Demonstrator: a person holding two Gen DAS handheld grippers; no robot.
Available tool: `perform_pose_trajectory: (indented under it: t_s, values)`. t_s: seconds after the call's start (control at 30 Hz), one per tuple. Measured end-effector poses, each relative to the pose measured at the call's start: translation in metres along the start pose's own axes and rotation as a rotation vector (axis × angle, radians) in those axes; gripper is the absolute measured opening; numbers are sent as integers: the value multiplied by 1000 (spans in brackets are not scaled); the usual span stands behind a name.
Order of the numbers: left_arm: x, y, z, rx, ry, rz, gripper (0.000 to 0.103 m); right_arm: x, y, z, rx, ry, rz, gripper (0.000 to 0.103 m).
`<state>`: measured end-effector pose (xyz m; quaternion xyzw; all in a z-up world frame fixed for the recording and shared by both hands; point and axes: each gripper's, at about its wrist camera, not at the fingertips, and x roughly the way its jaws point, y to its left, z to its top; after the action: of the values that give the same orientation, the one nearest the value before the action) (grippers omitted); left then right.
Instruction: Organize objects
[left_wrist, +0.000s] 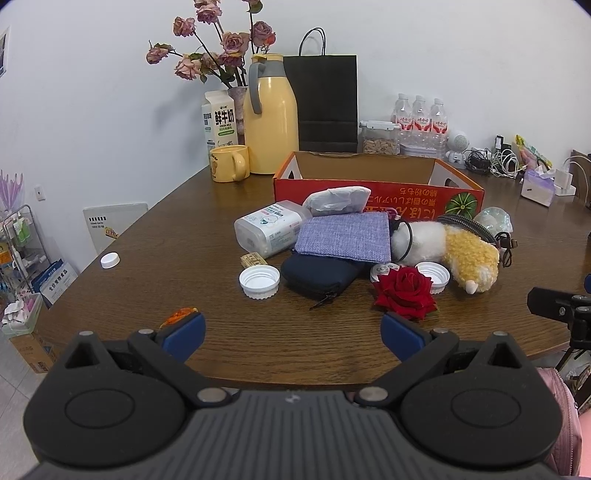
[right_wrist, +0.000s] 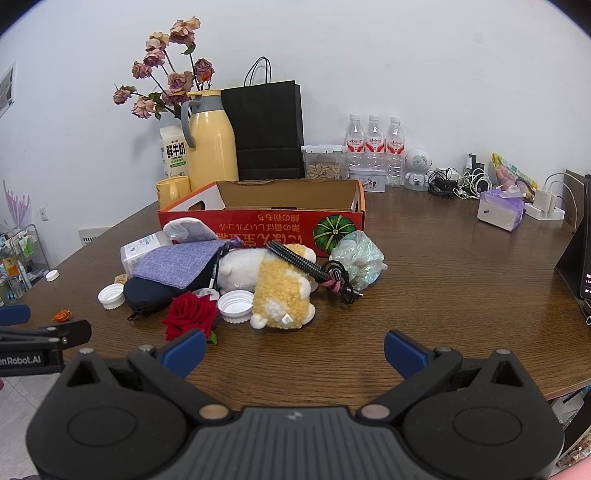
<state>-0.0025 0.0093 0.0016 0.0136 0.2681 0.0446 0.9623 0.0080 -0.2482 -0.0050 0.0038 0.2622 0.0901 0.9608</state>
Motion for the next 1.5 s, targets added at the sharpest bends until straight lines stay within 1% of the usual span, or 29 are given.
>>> perform_pose_trajectory:
  t_s: [0.43, 0.77, 0.9, 0.97, 1.13, 1.27, 1.4, 1.5]
  values:
    - [7, 2, 3, -9, 10, 21, 103, 9, 1, 1, -8, 3, 7, 103]
    - [26, 15, 11, -34, 13, 84, 103, 46, -3, 13, 3, 22, 32, 103]
    - [34, 20, 13, -40, 22, 93, 103, 60, -4, 17, 7, 36, 43, 98]
    - [38, 21, 14, -40, 26, 92, 103, 65, -6, 19, 8, 39, 45, 98]
    - [47, 22, 15, -38, 39, 97, 103, 77, -12, 25, 4, 36, 29, 98]
    - [52, 21, 18, -35, 42, 99, 103, 83, -23, 36, 13, 16, 24, 99]
    - [59, 21, 26, -39, 40, 107, 103, 90, -36, 51, 10, -12, -2, 99]
    - [67, 21, 35, -45, 38, 116, 103, 101, -47, 62, 16, -16, -21, 98]
